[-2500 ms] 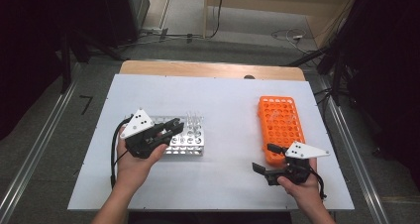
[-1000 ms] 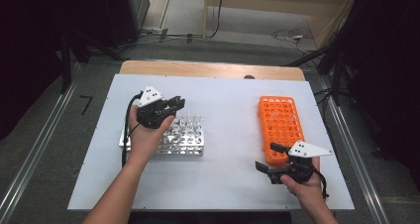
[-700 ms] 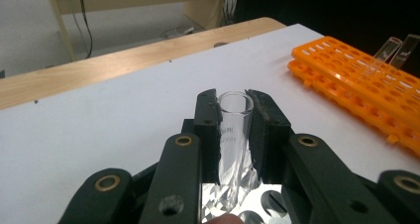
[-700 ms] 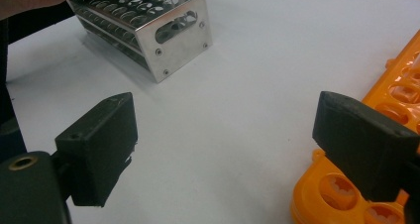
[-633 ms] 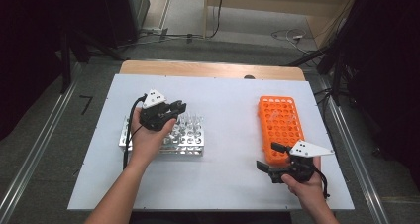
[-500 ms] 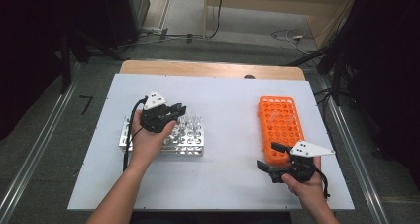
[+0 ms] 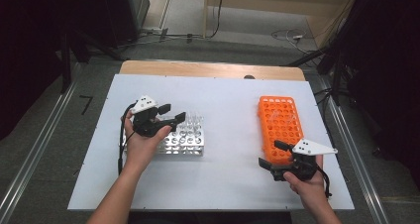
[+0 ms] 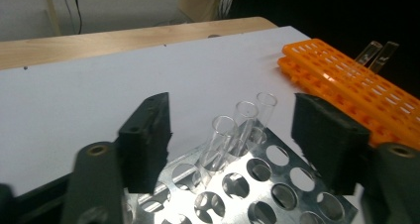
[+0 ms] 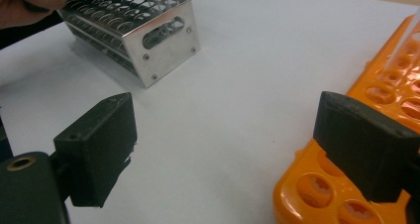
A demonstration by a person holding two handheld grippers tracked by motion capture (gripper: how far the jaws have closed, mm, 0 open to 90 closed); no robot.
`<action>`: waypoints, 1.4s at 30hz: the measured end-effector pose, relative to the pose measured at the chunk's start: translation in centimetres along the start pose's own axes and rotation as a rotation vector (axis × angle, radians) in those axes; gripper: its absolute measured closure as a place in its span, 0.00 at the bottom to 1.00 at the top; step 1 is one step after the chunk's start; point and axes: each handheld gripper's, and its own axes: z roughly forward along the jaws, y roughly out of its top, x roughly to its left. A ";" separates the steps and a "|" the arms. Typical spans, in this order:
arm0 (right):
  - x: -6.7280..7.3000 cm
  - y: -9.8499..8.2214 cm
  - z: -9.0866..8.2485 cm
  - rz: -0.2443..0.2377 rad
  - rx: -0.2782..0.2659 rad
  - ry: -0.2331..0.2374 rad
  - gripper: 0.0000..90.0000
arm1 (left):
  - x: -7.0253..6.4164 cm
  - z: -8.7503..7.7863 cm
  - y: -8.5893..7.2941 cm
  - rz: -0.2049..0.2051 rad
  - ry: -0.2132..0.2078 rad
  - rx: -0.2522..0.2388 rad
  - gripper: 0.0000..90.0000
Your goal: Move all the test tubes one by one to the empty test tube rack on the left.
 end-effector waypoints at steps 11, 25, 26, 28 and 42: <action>-2.4 1.2 -1.0 0.062 -0.029 -0.079 0.00 | -1.6 -2.8 -1.9 -0.006 -0.055 -0.025 0.00; -7.7 3.0 0.6 0.167 0.000 -0.217 0.18 | -4.2 -4.5 -3.4 0.042 -0.073 -0.038 0.00; -7.9 3.2 0.9 0.178 0.006 -0.235 0.23 | -4.2 -4.6 -3.5 0.035 -0.074 -0.039 0.00; -8.3 3.3 1.5 0.198 0.024 -0.260 0.31 | -4.1 -4.6 -3.7 0.029 -0.075 -0.038 0.00; -9.8 2.5 2.9 0.268 0.098 -0.360 0.71 | -3.6 -4.9 -4.1 0.014 -0.057 -0.033 0.00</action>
